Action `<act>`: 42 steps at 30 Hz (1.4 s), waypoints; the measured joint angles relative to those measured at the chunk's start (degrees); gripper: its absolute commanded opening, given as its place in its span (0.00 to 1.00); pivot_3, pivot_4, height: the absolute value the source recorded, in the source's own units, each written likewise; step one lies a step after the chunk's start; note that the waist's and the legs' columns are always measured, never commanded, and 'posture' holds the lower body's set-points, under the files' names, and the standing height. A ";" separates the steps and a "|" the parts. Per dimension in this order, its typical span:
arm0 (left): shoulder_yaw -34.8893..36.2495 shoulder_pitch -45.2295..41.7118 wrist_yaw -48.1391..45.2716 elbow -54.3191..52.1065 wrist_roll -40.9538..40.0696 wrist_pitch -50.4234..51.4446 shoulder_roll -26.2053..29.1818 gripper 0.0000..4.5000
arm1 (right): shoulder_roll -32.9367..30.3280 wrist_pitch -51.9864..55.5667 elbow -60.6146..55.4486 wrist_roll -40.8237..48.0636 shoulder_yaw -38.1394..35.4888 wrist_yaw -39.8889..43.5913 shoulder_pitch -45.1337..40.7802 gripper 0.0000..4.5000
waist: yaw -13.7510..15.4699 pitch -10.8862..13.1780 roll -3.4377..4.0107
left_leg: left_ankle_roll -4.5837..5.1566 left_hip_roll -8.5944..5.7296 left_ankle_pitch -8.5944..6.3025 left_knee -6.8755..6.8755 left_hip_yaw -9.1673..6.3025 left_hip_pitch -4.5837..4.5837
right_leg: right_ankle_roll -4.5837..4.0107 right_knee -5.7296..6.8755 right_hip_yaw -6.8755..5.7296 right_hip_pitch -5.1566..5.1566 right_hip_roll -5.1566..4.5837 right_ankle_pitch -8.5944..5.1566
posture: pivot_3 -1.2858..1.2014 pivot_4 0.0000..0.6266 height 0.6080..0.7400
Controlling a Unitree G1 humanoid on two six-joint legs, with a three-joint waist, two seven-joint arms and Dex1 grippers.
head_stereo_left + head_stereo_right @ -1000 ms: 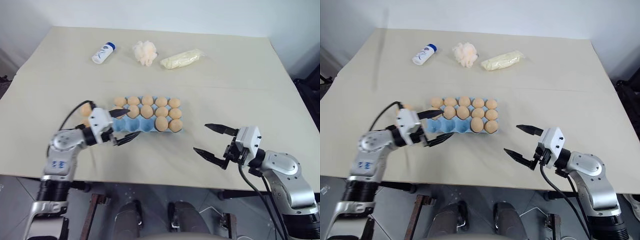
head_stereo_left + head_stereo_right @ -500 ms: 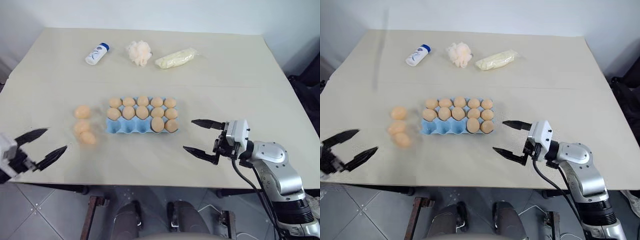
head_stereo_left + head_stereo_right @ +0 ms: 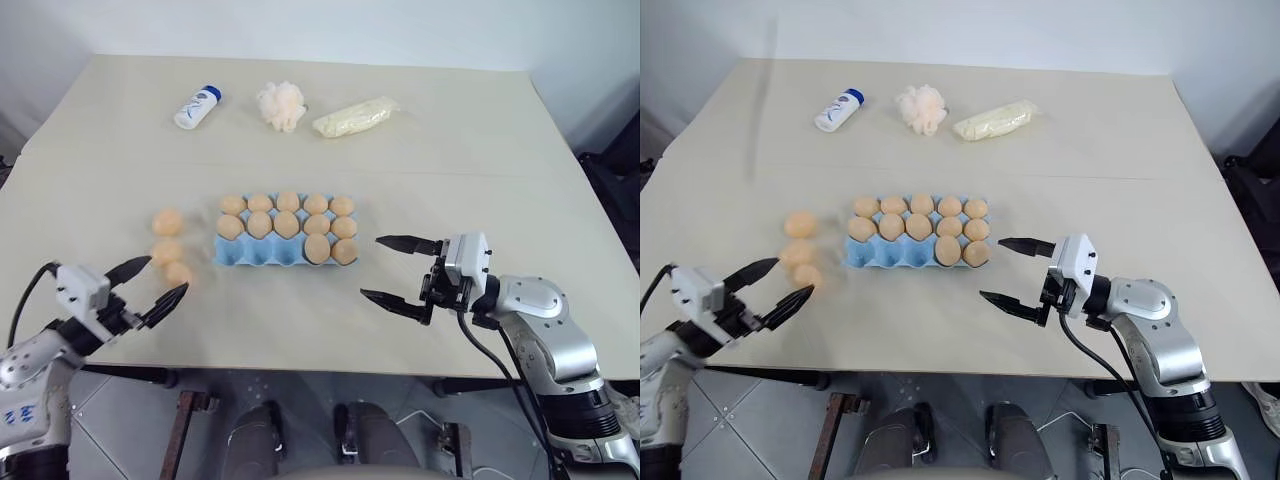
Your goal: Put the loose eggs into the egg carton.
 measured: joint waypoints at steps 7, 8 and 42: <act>-4.89 -3.45 0.99 4.28 2.39 -0.76 -0.62 0.99 | 0.37 0.06 -1.08 -0.01 0.00 -1.35 0.53 1.00 | 0.02 0.00 0.00 | -0.04 0.03 0.02 0.06 0.02 0.04 | 0.02 0.08 0.04 0.01 0.05 0.01 | 0.52 0.24 1.00; -5.45 -3.45 1.03 5.19 2.72 -0.75 -0.85 0.99 | 0.39 0.07 -1.16 -0.02 0.00 -1.47 0.72 1.00 | -0.02 0.00 0.00 | -0.04 0.03 0.02 0.06 0.02 0.04 | 0.03 0.08 0.04 0.01 0.05 0.02 | 0.52 0.24 1.00; -24.93 -30.15 -5.72 12.85 5.17 -0.15 -9.94 0.66 | 0.83 0.07 -4.93 -0.97 -2.70 -8.39 5.82 1.00 | 0.34 0.00 0.00 | -0.23 0.03 0.23 0.35 0.09 -0.08 | 0.26 0.08 0.18 0.00 0.20 0.15 | 0.52 0.24 1.00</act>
